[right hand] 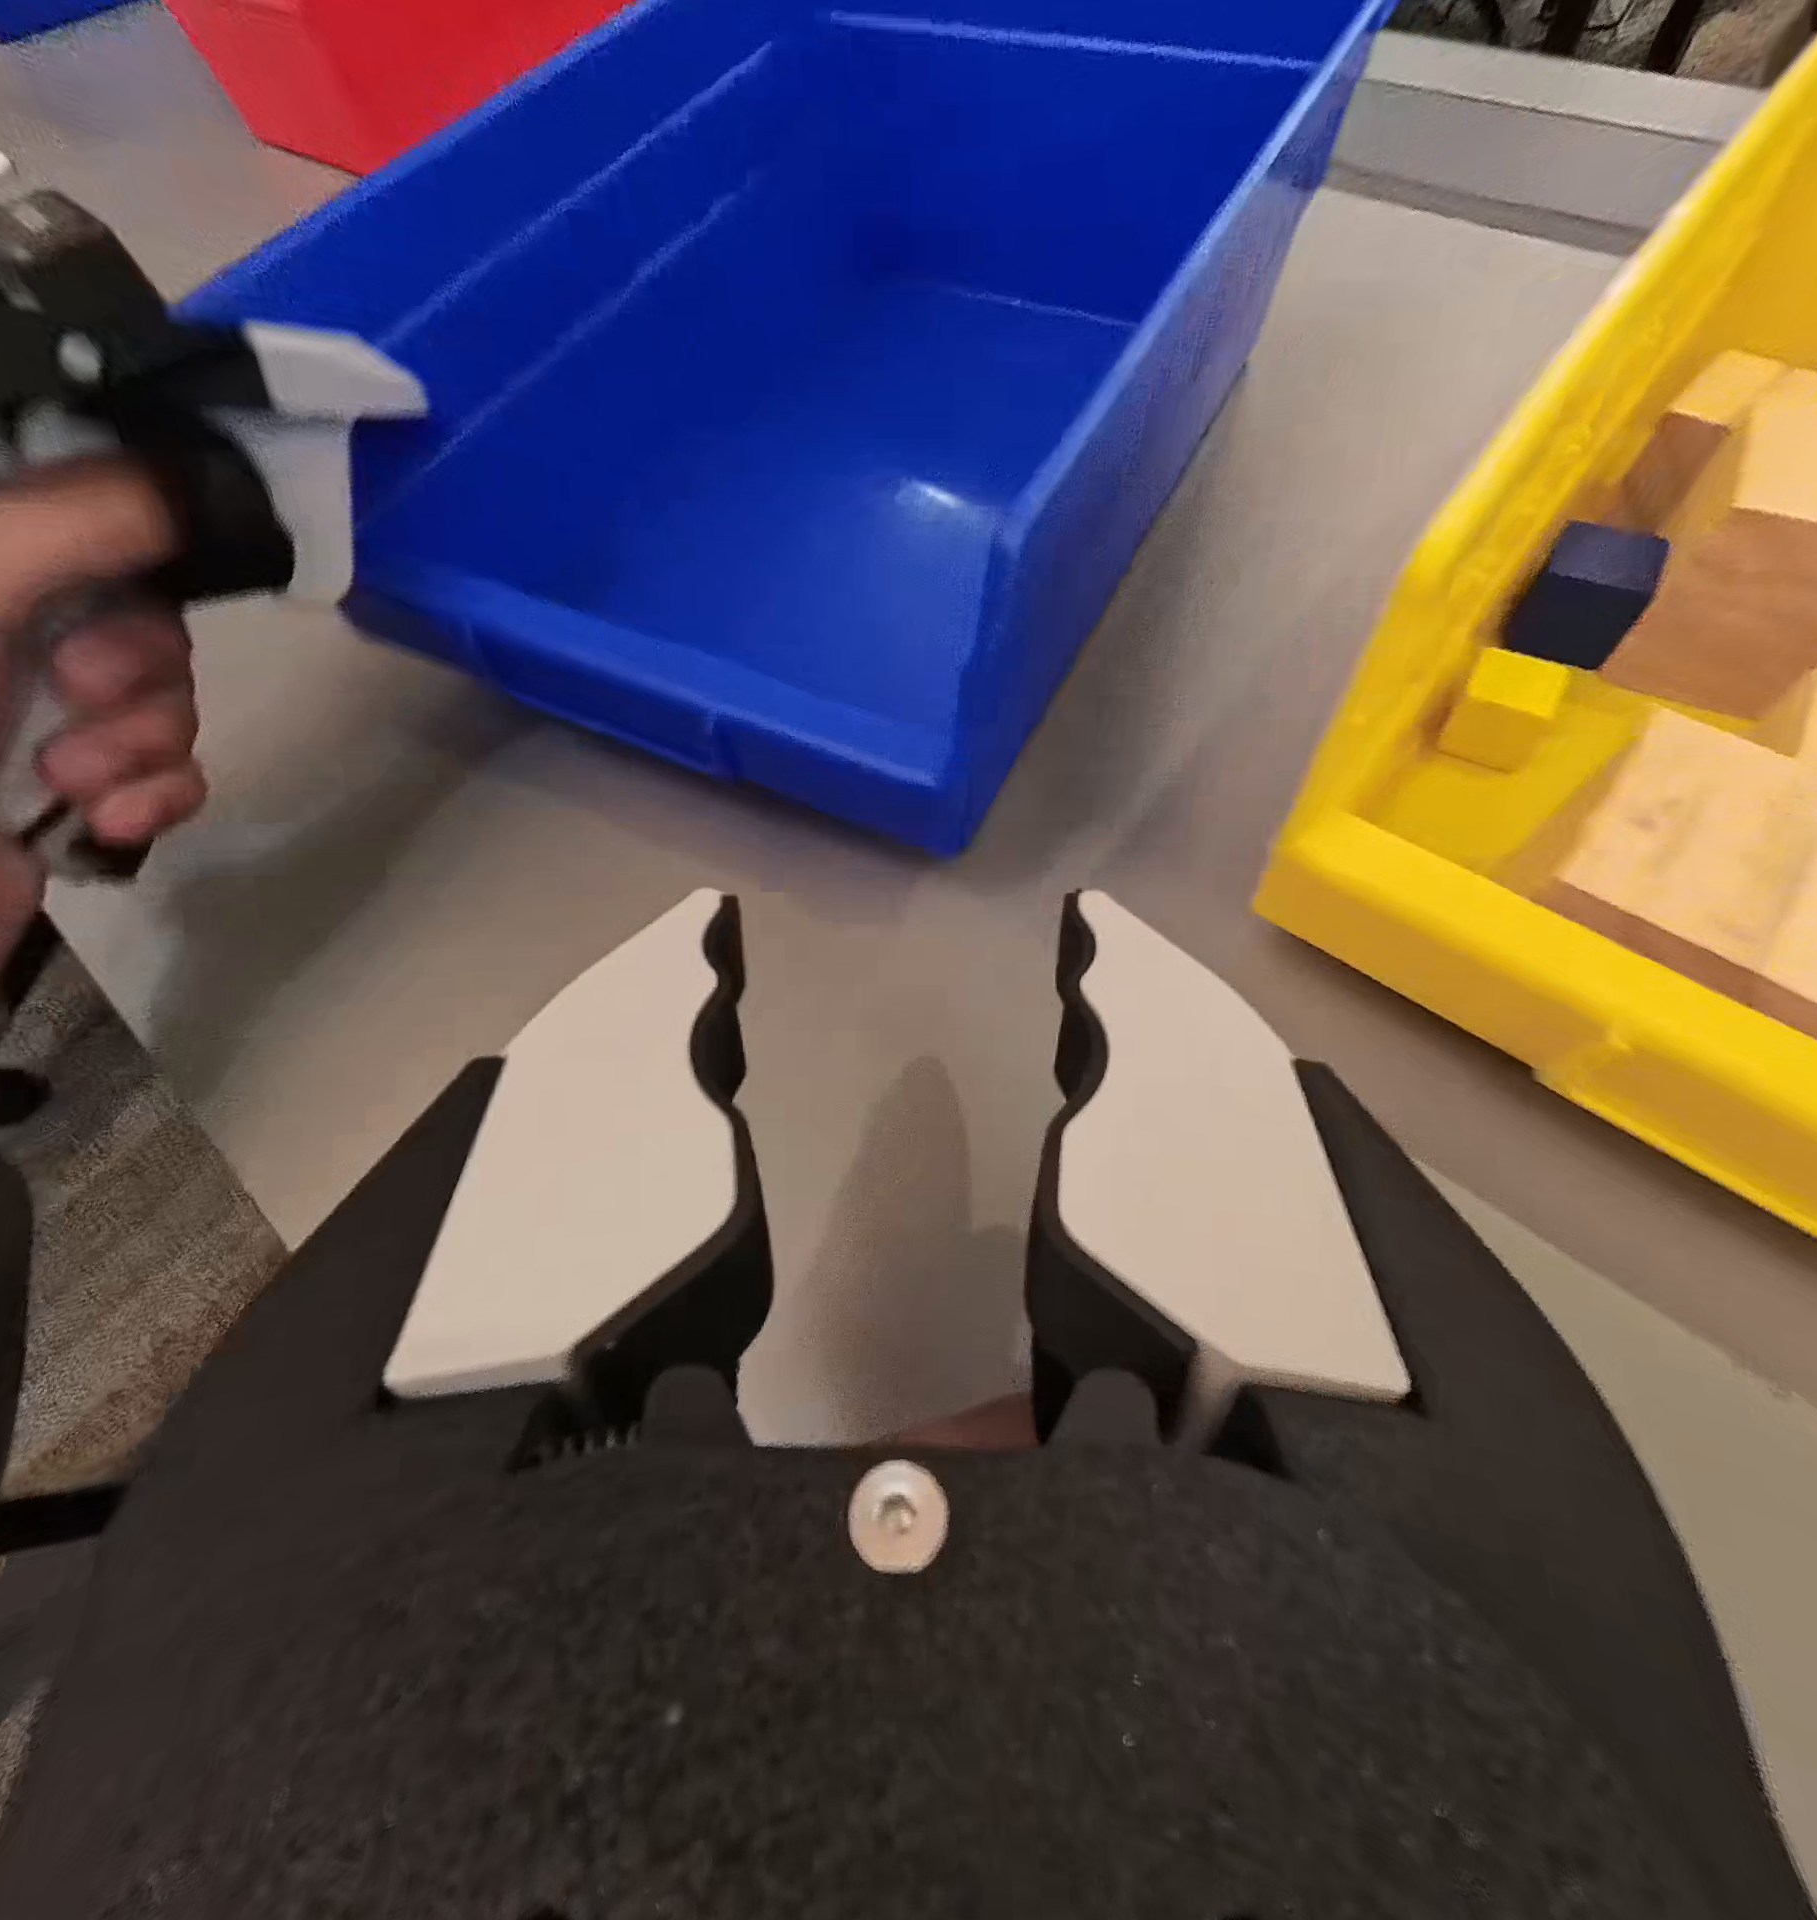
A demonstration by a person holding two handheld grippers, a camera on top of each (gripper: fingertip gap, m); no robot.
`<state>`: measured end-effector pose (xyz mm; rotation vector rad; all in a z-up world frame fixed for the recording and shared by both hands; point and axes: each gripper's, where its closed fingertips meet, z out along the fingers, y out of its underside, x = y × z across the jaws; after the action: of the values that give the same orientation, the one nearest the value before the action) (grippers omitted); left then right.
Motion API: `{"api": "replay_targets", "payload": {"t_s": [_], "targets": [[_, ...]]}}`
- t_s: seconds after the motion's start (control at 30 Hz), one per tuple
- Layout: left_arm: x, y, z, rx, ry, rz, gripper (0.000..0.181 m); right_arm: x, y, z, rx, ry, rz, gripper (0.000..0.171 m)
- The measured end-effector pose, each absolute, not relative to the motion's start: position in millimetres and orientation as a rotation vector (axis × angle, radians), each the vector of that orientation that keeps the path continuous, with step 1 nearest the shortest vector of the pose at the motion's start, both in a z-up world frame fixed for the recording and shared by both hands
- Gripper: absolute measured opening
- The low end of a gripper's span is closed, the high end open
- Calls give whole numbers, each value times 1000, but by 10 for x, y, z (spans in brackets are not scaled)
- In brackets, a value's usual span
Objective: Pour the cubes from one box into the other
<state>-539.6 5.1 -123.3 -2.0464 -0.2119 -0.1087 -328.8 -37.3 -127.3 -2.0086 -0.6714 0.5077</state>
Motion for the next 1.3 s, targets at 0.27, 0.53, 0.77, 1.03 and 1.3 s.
{"api": "replay_targets", "payload": {"t_s": [0.27,0.53,0.77,1.03,1.3], "targets": [[-5421,-682,-1235,-2039,-320,-8,5,-3691,-65,-1184,-2009,-450,402,46],[-5397,-939,-983,-1978,-334,50,4,-3668,-179,-981,-2023,-480,372,3],[-4607,-775,248,-1779,-154,37,4,-2790,-218,218,-1797,-375,341,4],[-2416,236,784,-1796,75,-227,4,-504,144,802,-1827,-114,76,4],[-274,703,89,-1901,257,-304,4,1612,407,139,-1973,43,-31,4]]}}
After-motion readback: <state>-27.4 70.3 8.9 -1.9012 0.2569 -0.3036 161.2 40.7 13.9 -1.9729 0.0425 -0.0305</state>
